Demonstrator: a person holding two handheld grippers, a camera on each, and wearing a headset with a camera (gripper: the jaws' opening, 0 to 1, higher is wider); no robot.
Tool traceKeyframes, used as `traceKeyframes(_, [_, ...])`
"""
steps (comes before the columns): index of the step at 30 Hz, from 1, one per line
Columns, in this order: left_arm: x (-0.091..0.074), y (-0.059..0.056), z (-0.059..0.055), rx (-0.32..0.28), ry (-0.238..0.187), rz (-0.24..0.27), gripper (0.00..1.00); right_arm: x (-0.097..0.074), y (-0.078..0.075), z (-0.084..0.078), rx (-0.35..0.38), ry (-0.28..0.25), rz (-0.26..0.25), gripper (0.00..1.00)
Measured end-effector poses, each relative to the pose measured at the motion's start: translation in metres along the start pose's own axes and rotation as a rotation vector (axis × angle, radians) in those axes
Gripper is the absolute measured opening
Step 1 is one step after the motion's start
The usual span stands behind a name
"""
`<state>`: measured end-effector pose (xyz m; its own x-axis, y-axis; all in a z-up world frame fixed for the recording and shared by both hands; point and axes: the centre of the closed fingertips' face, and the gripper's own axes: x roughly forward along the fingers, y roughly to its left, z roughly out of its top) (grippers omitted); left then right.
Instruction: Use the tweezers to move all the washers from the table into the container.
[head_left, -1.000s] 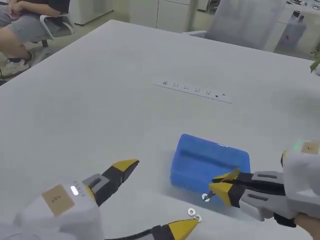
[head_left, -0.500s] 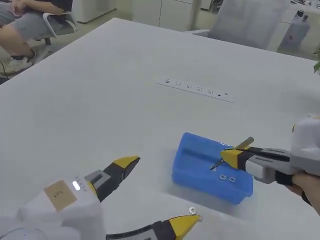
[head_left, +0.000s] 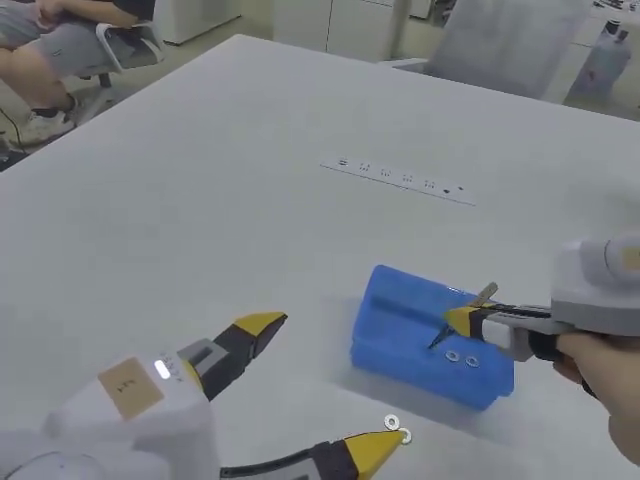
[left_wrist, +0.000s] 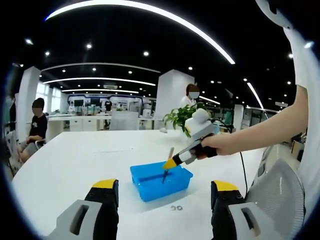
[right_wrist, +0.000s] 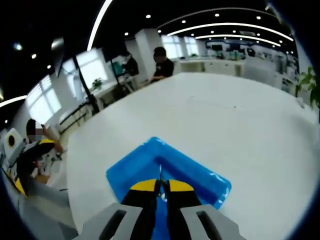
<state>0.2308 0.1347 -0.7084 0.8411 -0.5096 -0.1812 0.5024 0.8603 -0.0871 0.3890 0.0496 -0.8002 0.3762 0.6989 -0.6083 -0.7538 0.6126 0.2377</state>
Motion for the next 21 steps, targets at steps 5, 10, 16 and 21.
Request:
traceKeyframes(5, [0.000, 0.001, -0.001, 0.000, 0.001, 0.000, 0.76, 0.002, 0.000, 0.001, -0.042, -0.005, -0.005, 0.03])
traceKeyframes(10, [0.000, 0.002, 0.000, -0.002, -0.003, 0.003, 0.76, -0.009, 0.006, 0.006, -0.061, -0.046, -0.006, 0.03])
traceKeyframes(16, [0.000, 0.002, 0.000, 0.001, 0.000, -0.001, 0.76, -0.036, 0.034, 0.017, -0.058, -0.129, 0.025, 0.03])
traceKeyframes(21, [0.000, 0.000, 0.000, 0.004, 0.002, -0.007, 0.76, -0.051, 0.067, 0.017, -0.082, -0.150, 0.096, 0.03])
